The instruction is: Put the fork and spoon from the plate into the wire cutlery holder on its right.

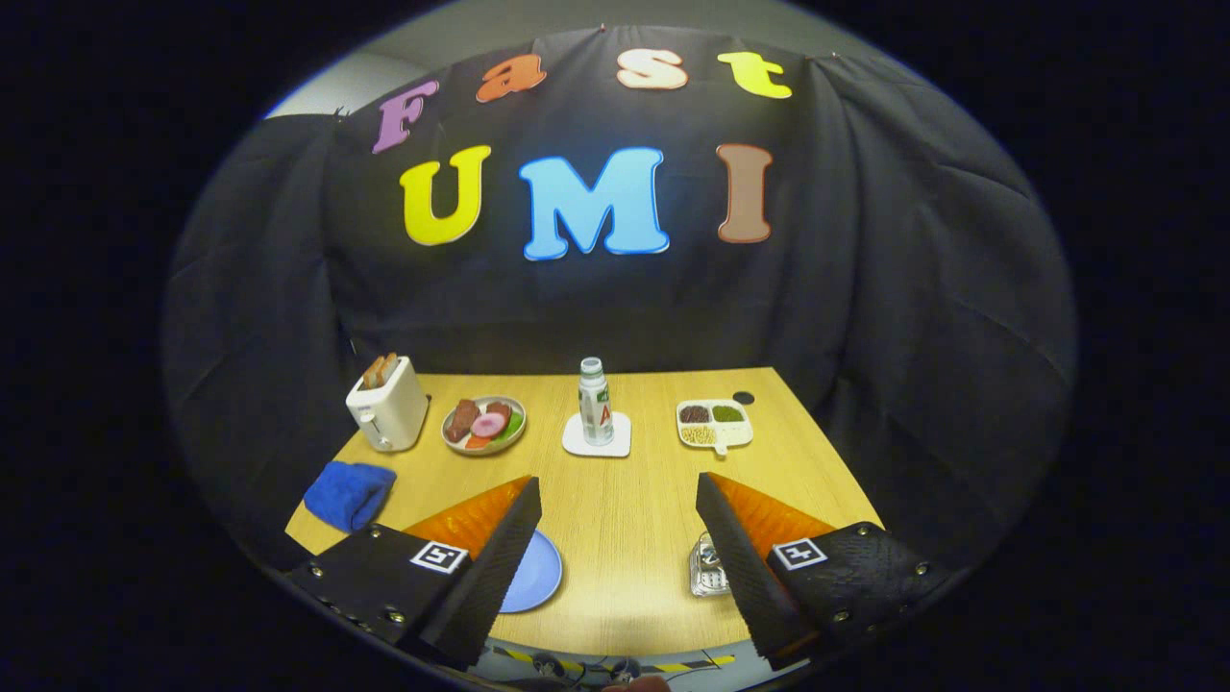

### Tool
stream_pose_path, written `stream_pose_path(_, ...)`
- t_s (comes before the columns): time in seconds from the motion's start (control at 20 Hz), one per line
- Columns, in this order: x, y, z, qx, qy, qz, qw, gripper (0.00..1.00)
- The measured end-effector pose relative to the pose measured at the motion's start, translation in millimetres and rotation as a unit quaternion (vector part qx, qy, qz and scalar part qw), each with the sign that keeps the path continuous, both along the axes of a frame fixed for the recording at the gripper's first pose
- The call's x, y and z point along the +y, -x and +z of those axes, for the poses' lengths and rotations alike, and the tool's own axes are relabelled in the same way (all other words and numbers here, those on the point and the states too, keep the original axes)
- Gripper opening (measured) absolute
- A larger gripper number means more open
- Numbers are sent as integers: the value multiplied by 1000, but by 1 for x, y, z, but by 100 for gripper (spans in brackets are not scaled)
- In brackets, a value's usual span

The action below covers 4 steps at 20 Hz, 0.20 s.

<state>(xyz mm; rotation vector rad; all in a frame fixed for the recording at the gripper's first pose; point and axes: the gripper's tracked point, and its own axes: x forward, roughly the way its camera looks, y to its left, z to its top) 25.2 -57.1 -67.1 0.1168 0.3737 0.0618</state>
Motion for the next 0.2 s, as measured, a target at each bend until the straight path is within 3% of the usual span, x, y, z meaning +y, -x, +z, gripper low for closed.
stream_pose_path(0.2, -5, 5, 23, -64, 18, -16, 998, 99)
